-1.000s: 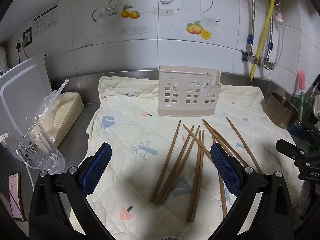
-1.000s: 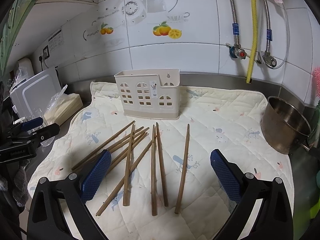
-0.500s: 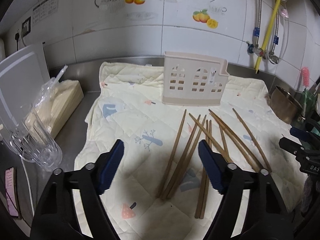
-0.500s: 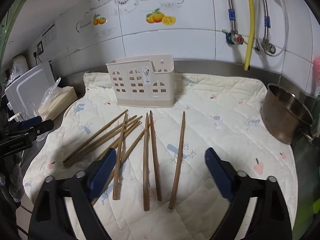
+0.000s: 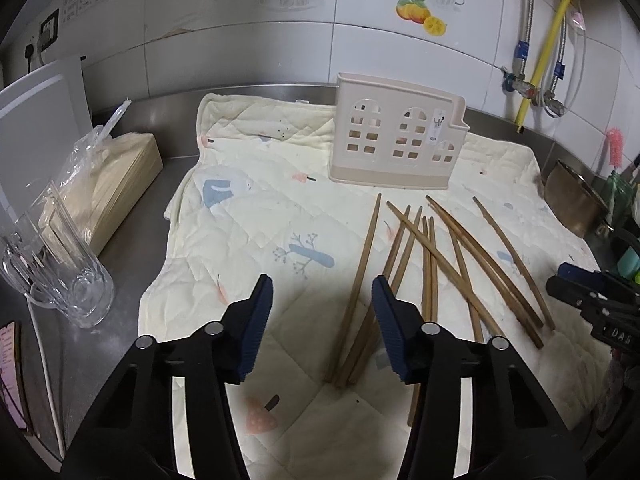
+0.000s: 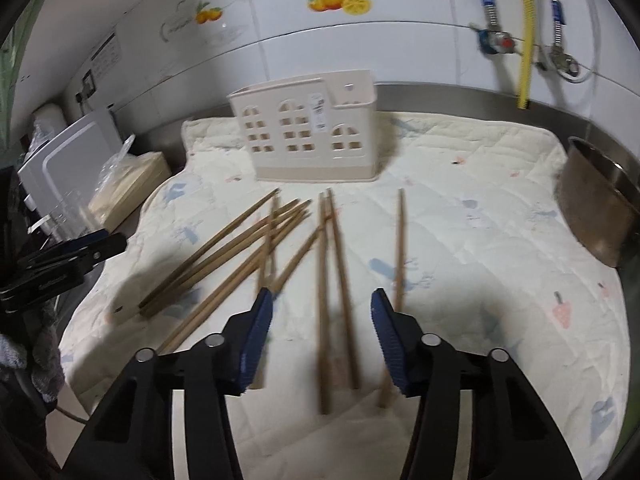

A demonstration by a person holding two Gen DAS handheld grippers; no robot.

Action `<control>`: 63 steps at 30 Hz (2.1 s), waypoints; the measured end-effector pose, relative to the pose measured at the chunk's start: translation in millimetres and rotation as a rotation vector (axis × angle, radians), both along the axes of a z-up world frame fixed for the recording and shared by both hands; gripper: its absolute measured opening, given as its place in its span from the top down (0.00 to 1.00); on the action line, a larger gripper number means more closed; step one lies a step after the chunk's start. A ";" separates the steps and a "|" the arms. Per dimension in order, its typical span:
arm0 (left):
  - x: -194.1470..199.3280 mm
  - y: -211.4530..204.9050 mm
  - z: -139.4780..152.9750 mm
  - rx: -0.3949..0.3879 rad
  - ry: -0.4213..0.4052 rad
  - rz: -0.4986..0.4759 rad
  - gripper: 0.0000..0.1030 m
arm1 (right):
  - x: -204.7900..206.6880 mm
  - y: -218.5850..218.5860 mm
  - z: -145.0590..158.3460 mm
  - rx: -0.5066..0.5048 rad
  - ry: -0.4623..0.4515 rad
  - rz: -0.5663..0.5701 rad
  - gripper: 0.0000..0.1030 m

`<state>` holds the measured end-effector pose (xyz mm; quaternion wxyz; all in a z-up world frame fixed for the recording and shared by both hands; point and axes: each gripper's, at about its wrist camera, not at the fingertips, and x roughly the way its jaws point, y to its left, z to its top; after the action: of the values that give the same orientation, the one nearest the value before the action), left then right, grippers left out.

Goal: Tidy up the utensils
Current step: 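Lower and close the left tool on a wooden chopstick while the right tool grasps another, then lift the chopsticks and lower them into the beige holder with both tools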

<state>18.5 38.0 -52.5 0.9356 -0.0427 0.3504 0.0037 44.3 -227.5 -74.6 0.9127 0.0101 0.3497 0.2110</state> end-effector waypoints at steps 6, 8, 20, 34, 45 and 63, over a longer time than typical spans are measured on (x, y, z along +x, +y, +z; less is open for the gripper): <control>1.0 7.7 -5.7 -0.024 0.018 -0.009 0.63 | -3.6 27.2 -11.0 -0.009 0.032 0.074 0.67; 1.3 9.0 -7.8 -0.038 0.024 -0.019 0.66 | -4.3 36.0 -15.1 -0.013 0.041 0.095 0.73; 11.5 6.6 -22.5 -0.082 0.078 -0.092 0.71 | 3.8 56.9 -37.7 -0.043 0.105 0.122 0.85; 44.5 -7.8 -46.9 -0.064 0.176 -0.157 0.80 | 2.7 49.5 -33.7 -0.025 0.090 0.113 0.93; 55.1 -11.4 -59.7 -0.057 0.215 -0.158 0.86 | -1.3 39.1 -7.3 0.009 0.014 0.098 0.93; 43.4 -13.8 10.5 -0.046 0.042 -0.183 0.94 | 17.0 32.6 59.1 0.029 -0.135 0.091 0.93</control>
<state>62.0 24.1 -42.1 0.9233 -0.0322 0.3722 -0.0888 61.3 -194.9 -15.4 0.9234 -0.0066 0.2845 0.2576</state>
